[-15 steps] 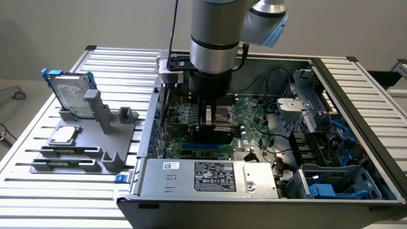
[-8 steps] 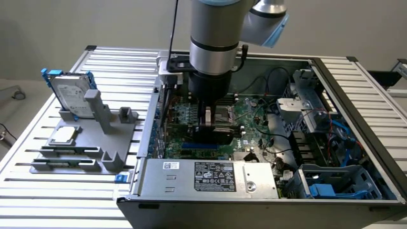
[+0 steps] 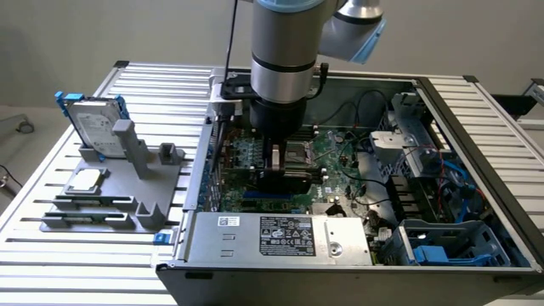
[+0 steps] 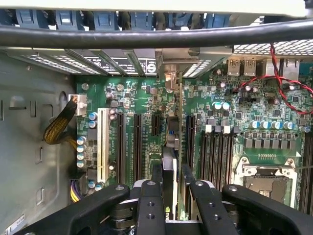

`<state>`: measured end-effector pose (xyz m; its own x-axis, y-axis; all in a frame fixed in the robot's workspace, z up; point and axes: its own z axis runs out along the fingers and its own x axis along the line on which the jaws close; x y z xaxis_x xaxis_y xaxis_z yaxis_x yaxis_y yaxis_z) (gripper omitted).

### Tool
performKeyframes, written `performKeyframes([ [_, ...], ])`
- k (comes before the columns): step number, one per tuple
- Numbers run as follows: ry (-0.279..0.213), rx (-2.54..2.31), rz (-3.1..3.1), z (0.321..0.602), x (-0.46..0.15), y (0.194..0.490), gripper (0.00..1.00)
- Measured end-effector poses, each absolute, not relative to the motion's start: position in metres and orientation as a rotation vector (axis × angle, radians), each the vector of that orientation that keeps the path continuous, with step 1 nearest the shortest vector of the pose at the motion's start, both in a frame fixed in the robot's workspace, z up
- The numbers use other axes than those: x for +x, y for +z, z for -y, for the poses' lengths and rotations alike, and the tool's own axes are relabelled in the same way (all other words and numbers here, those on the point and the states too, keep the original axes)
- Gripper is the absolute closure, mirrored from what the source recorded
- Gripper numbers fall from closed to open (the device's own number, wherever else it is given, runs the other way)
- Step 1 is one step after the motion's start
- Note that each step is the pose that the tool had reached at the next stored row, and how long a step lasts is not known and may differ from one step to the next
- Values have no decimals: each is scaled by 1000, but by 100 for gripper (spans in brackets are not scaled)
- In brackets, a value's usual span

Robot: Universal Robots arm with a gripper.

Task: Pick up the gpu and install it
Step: 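Insert the gpu into the slot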

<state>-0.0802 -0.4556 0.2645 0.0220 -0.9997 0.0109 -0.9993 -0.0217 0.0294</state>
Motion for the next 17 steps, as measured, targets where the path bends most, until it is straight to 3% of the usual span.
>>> performKeyframes([
  [17,-23,2192,2209,456,-81,264,74],
])
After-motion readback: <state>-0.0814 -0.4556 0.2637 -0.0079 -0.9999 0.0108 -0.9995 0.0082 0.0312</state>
